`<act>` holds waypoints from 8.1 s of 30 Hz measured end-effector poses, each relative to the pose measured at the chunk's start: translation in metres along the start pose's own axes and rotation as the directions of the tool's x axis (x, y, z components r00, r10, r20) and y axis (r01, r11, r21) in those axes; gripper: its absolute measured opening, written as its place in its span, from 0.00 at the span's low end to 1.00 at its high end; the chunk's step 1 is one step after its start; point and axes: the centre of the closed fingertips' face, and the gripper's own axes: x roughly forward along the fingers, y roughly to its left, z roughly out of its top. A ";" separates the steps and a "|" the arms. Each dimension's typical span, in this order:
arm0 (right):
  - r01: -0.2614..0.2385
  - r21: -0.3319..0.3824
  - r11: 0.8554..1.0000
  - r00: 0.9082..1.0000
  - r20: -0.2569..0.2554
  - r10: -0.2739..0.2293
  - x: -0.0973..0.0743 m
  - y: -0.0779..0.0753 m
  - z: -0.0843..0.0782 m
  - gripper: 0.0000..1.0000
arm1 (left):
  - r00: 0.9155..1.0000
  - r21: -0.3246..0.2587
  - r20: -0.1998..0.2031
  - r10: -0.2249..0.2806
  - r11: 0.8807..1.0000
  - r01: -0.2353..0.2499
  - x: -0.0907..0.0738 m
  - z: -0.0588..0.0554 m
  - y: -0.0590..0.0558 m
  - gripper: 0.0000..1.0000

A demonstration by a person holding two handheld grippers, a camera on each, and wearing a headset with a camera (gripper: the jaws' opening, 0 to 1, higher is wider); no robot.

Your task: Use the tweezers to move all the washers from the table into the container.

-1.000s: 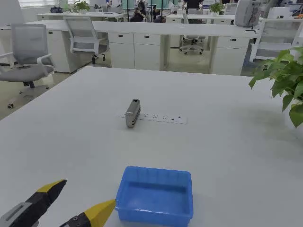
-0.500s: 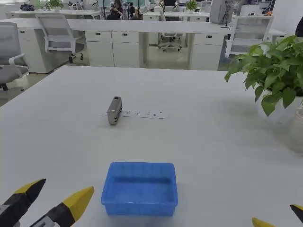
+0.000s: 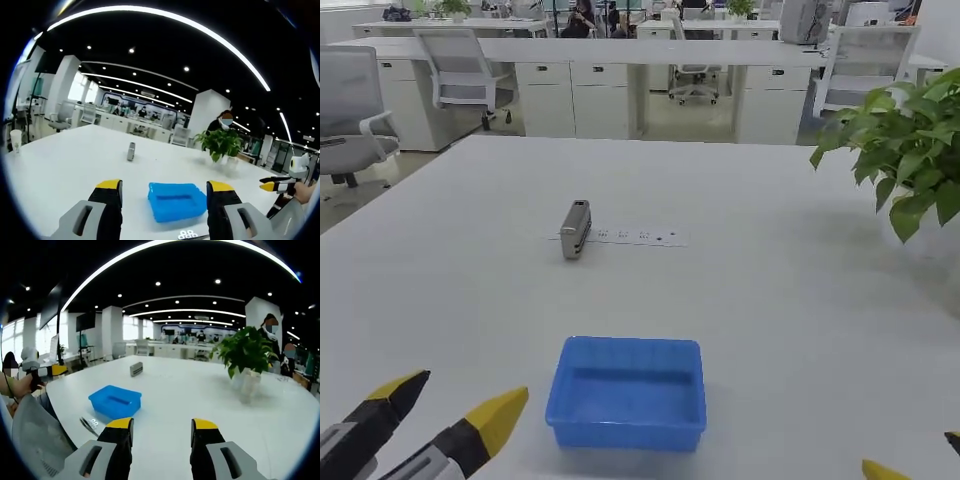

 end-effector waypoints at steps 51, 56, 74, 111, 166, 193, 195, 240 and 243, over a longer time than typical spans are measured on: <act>-0.094 0.080 0.992 0.988 -0.116 0.103 0.004 0.011 -0.018 0.34 | 0.923 0.006 -0.069 -0.378 0.925 0.379 -0.013 0.001 -0.047 0.52; -0.267 -0.017 0.964 0.930 -0.265 0.253 0.018 0.056 -0.024 0.38 | 0.833 0.141 -0.278 -0.479 0.837 0.529 -0.013 -0.029 -0.045 0.35; -0.693 -0.126 0.710 0.633 -0.578 0.515 0.084 0.177 -0.107 0.05 | 0.527 0.019 -0.653 -0.544 0.684 0.729 0.009 -0.110 -0.057 0.10; -0.794 -0.341 0.504 0.604 -0.547 0.580 0.061 0.213 -0.051 0.00 | 0.343 0.189 -0.867 -0.363 0.396 0.898 0.000 -0.159 -0.036 0.08; -0.769 -0.144 0.623 0.612 -0.450 0.651 0.112 0.257 -0.065 0.25 | 0.380 0.180 -0.721 -0.580 0.373 0.910 0.003 -0.086 -0.043 0.01; -0.761 -0.157 0.630 0.626 -0.437 0.647 0.138 0.251 -0.075 0.06 | 0.350 0.160 -0.684 -0.640 0.337 0.928 0.014 -0.094 -0.062 0.00; -0.761 -0.157 0.629 0.624 -0.442 0.645 0.140 0.251 -0.078 0.06 | 0.348 0.162 -0.694 -0.630 0.334 0.929 0.014 -0.096 -0.060 0.00; -0.798 -0.132 0.589 0.577 -0.454 0.679 0.129 0.248 -0.074 0.12 | 0.343 0.184 -0.720 -0.603 0.311 0.933 0.008 -0.077 -0.071 0.00; -0.813 -0.145 0.564 0.561 -0.451 0.694 0.126 0.249 -0.068 0.12 | 0.334 0.180 -0.726 -0.601 0.302 0.936 0.007 -0.077 -0.071 0.00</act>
